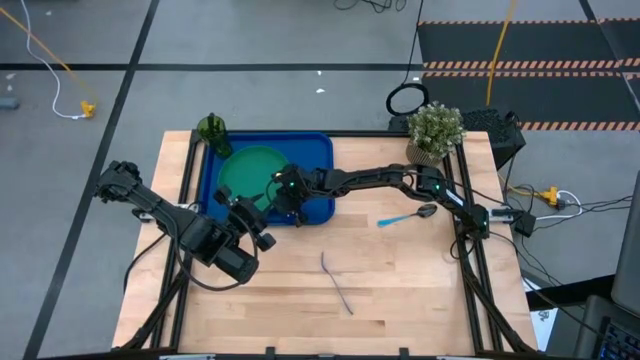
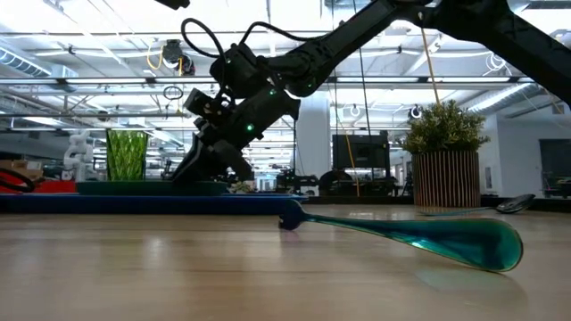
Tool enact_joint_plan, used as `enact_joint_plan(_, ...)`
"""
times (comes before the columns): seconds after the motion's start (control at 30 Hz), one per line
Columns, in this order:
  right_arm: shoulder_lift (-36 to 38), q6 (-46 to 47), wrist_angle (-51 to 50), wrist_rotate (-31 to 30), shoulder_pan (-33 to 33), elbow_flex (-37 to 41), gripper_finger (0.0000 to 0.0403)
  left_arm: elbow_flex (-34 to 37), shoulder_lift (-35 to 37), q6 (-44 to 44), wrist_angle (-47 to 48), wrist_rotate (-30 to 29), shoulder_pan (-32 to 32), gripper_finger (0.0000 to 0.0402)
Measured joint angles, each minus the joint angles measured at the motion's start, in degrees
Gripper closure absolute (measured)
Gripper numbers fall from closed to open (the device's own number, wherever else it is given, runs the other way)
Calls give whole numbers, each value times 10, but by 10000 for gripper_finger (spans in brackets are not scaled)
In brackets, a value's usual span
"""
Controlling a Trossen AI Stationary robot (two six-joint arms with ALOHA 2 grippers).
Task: Pick and place plate/cup/fork/spoon on tray
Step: Put the green plate on the blue serving tray to the bottom right of the green glass, then put the blue fork on the blue serving tray to the right of the green plate
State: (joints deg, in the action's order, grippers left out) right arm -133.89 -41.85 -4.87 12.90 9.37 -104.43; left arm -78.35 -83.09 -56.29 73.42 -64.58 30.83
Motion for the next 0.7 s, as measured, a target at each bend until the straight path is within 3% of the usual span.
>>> enact_joint_plan(0.3,96,65,-130,-96,-41,0,316,0,0,1,-11,0,3,256)
enact_joint_plan(0.57,176,231,-266,-99,-86,4,316,0,0,64,-88,5,16,256)
enact_joint_plan(0.7,218,303,-255,-109,-120,52,316,0,0,103,-132,20,20,256)
